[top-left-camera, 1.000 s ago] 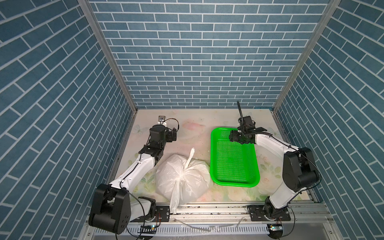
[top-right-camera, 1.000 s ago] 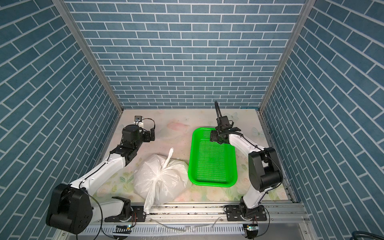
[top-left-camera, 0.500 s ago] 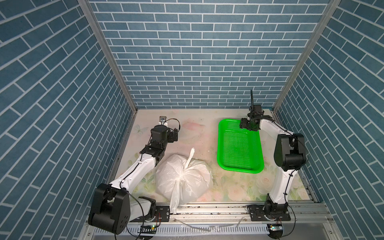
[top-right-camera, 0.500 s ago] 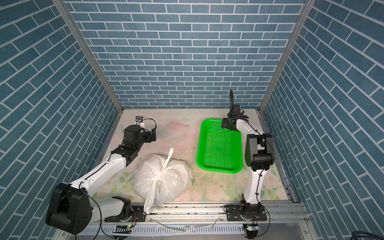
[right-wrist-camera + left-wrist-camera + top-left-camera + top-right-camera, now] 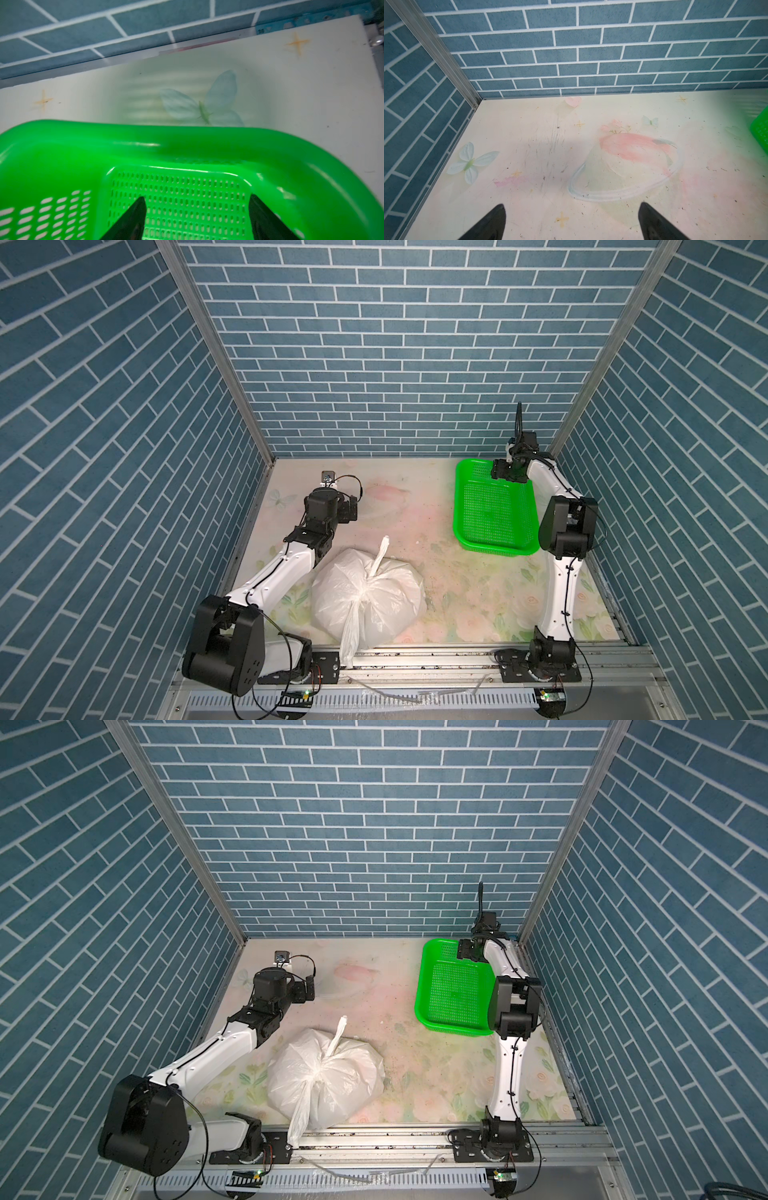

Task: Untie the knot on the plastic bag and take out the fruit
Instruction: 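Grasp the green basket rim with the right gripper and slide it farther away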

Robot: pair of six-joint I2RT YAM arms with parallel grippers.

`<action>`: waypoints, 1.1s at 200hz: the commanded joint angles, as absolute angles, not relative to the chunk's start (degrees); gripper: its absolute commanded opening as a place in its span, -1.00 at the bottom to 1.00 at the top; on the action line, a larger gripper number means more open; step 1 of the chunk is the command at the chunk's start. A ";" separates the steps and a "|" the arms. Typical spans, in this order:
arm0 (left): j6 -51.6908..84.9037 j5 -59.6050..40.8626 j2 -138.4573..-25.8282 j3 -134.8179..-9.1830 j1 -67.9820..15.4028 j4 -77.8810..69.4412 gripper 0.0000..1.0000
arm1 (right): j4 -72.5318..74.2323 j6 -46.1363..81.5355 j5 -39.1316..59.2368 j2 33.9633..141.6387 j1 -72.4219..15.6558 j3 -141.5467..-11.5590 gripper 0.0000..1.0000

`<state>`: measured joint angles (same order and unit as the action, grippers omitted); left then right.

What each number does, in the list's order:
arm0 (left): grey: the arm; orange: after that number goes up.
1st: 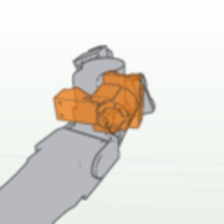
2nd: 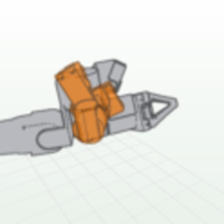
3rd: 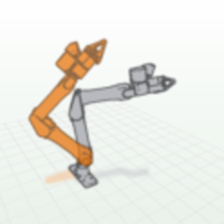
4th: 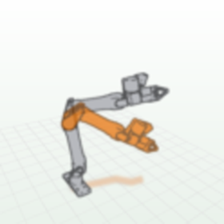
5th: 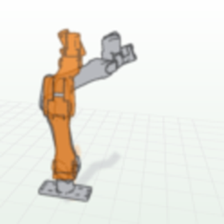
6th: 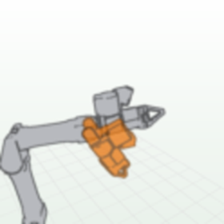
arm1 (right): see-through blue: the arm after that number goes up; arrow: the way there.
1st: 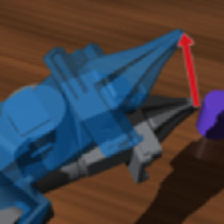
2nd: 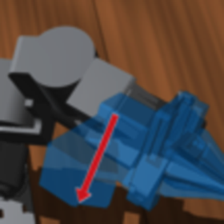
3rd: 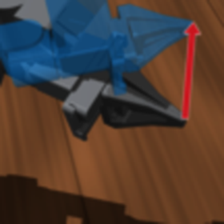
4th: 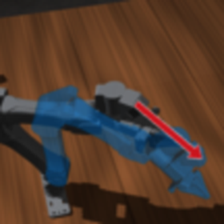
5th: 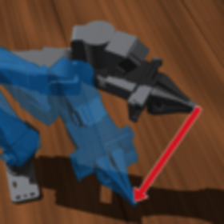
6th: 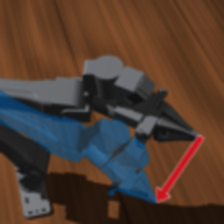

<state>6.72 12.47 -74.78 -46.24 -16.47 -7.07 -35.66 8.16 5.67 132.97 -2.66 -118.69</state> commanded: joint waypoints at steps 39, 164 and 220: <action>7.23 11.20 -75.32 -46.51 -16.79 -7.29 0.99 | -41.66 14.48 7.15 119.47 -14.87 -108.22 0.54; 6.77 9.84 -70.97 -42.74 -16.77 -6.86 0.99 | -42.97 15.31 -5.77 118.93 -23.64 -98.79 -0.22; 6.92 10.33 -70.23 -42.13 -16.79 -6.86 0.99 | -42.61 10.29 -7.04 117.99 -21.28 -96.24 -0.56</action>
<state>6.90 10.04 -70.96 -43.03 -16.49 -7.16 -41.39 14.79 -5.72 118.58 -22.90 -98.76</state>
